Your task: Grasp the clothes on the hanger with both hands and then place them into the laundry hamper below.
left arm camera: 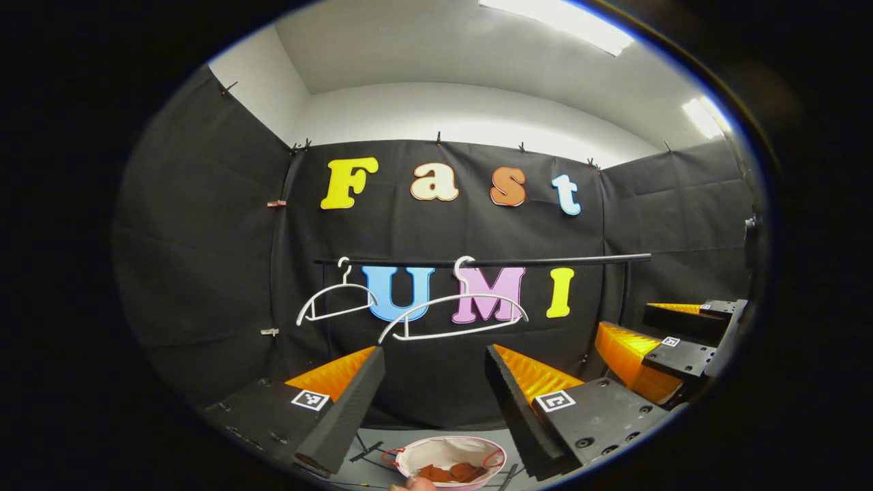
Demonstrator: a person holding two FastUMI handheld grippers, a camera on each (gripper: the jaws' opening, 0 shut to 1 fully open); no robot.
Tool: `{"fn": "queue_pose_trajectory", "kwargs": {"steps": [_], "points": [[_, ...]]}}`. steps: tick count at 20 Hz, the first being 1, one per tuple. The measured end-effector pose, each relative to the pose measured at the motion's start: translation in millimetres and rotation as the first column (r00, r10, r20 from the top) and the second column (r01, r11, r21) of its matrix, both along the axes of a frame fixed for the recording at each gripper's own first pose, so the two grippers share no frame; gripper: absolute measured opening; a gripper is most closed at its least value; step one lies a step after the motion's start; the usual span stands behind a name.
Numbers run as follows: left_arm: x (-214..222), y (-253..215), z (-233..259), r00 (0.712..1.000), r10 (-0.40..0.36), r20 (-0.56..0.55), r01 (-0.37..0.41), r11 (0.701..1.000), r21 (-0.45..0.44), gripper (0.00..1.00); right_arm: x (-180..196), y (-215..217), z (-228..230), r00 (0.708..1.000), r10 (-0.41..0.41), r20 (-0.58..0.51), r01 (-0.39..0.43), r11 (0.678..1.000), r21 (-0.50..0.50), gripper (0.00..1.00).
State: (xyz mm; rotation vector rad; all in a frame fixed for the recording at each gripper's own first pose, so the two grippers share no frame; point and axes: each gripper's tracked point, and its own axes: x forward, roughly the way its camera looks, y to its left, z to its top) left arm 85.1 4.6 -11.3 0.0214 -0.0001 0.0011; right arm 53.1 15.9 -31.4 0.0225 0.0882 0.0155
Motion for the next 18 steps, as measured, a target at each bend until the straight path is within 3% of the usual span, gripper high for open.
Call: {"fn": "queue_pose_trajectory", "kwargs": {"steps": [18], "points": [[6.8,7.1,-6.4,1.000,0.001,0.004,-0.001,1.000,0.028,0.94,6.0,5.8,3.6,1.000,0.000,0.021,0.000,1.000,0.001,0.99]]}}
